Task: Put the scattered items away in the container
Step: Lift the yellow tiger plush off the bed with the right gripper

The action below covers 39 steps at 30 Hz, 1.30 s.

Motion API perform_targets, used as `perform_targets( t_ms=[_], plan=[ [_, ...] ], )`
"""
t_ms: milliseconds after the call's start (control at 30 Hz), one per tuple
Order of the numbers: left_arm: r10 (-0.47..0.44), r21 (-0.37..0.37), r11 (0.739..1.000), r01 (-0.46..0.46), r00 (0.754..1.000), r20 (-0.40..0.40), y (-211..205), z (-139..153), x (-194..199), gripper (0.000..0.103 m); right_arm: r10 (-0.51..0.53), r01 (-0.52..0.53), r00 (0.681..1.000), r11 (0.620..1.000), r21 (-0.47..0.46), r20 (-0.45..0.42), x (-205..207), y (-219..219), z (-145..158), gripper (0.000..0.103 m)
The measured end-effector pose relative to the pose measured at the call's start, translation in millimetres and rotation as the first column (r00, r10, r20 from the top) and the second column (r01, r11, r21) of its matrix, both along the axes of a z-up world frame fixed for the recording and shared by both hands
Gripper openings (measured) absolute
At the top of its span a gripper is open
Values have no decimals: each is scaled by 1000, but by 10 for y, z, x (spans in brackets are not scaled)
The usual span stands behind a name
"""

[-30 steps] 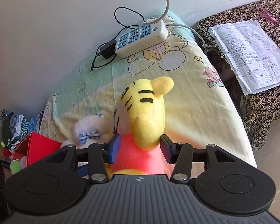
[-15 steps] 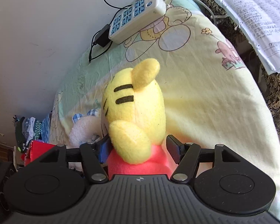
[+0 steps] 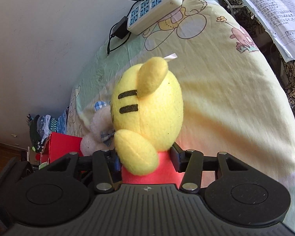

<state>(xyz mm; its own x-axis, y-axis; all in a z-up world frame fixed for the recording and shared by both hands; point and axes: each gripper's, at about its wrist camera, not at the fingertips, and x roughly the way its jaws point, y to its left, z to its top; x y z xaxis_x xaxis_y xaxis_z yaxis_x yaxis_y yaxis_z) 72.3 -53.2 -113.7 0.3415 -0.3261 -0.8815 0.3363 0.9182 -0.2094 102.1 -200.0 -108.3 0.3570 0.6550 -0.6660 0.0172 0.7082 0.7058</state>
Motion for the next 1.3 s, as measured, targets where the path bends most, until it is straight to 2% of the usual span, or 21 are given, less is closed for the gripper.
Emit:
perform_targets(
  t_ms=[233, 367, 500, 600, 767, 833, 933, 1167, 1300],
  plan=[
    [-103, 18, 994, 103, 995, -11, -179, -1, -526, 93, 14, -14, 1000, 999, -42, -4, -413, -61, 69, 50],
    [-113, 51, 992, 114, 994, -7, -225, -30, -777, 93, 31, -31, 1000, 997, -75, 3, -648, 15, 68, 50],
    [-68, 10, 998, 68, 997, -27, -91, 26, -915, 94, 55, -53, 998, 994, -92, 15, -820, 107, 110, 50],
    [-29, 7, 1000, 29, 999, -19, 30, 42, -1009, 94, 80, -78, 997, 994, -80, 11, -906, 171, 127, 50],
    [25, 13, 1000, -25, 1000, -12, 162, 51, -1136, 87, 150, -145, 988, 983, -114, 35, -1003, 435, 167, 51],
    [45, 21, 999, -45, 999, 3, 192, 91, -1189, 82, 185, -174, 981, 974, -146, 64, -1032, 549, 217, 51],
    [81, 29, 996, -82, 996, 40, 290, 189, -1285, 81, 222, -206, 971, 966, -157, 94, -1059, 671, 277, 51],
    [133, 39, 989, -140, 979, 155, 555, 569, -1497, 81, 248, -232, 954, 967, -107, 171, -1101, 883, 484, 51],
    [131, 36, 989, -142, 968, 214, 658, 752, -1442, 81, 243, -226, 944, 969, -99, 221, -1126, 1033, 660, 51]
  ],
)
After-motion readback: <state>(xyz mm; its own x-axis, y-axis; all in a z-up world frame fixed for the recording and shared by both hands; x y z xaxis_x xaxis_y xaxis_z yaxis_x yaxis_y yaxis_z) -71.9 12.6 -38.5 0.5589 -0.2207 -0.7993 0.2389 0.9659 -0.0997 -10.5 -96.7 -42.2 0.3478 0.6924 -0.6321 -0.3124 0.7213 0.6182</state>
